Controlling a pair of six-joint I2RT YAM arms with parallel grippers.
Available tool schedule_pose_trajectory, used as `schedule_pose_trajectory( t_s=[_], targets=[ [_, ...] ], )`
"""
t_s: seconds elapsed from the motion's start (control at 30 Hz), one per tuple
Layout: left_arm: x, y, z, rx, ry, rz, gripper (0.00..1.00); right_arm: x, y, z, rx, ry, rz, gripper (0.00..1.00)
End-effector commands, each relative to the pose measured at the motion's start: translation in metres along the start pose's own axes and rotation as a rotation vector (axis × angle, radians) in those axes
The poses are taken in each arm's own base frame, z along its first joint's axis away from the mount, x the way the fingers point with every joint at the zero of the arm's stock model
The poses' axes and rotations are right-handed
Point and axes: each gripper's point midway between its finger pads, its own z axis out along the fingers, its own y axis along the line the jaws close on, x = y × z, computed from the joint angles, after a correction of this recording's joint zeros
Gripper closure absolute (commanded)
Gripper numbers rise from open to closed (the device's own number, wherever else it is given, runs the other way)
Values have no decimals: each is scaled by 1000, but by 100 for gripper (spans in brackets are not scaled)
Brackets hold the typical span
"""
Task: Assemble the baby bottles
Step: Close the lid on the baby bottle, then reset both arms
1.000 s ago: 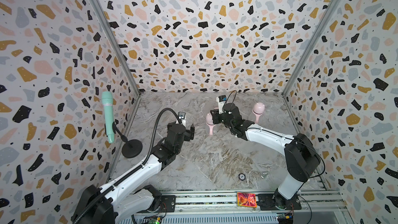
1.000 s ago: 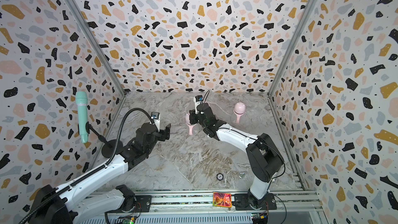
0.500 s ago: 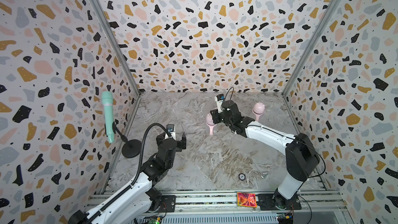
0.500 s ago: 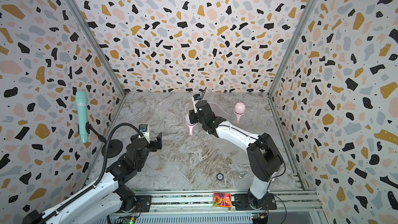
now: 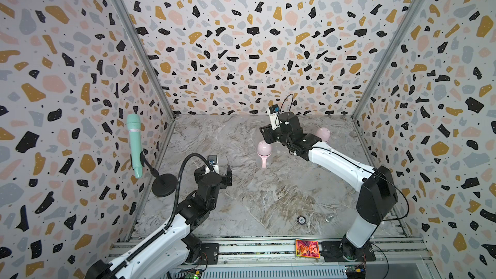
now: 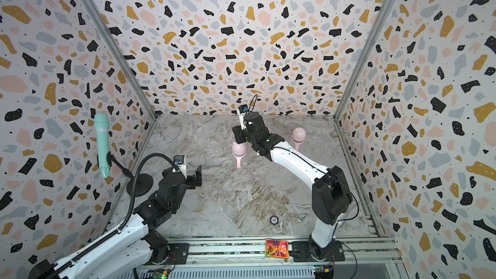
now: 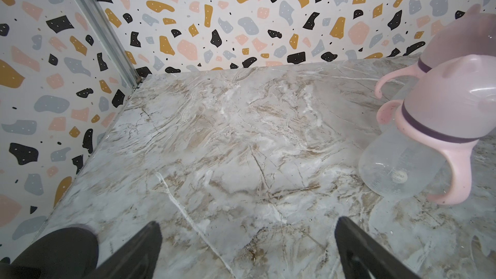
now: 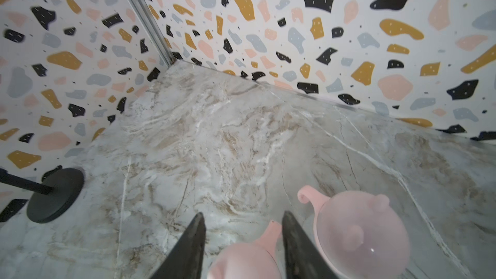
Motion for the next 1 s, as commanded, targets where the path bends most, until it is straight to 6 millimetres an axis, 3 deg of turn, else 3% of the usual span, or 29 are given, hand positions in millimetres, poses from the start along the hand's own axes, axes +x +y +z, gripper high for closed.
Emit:
schedule_pose_trajectory(
  t_s=[0.0, 0.1, 0.17, 0.37, 0.53, 0.67, 0.77, 0.83, 0.97],
  targets=[
    [-17, 11, 0, -58, -68, -14, 0, -34, 18, -38, -103, -69, -99, 41],
    [-23, 27, 1, -131, -104, -24, 1, -31, 12, -63, -73, -104, -173, 28],
    [-26, 41, 1, -198, -132, -39, 1, -20, -4, -82, 1, -123, -192, 17],
    [-21, 78, 8, -310, -215, -85, 0, 49, -93, -122, 250, -124, -67, 1],
    [-10, 100, 11, -345, -281, -126, 1, 117, -159, -147, 451, -142, -4, 1],
    [1, 107, 20, -359, -283, -118, 1, 152, -196, -162, 538, -195, 48, 1],
    [8, 109, 29, -357, -286, -132, 1, 167, -223, -167, 609, -189, 43, 1],
    [16, 112, 38, -372, -256, -129, 0, 167, -237, -172, 655, -201, 9, 1],
    [12, 111, 54, -367, -227, -85, 1, 182, -255, -180, 662, -263, 11, 1]
  ],
)
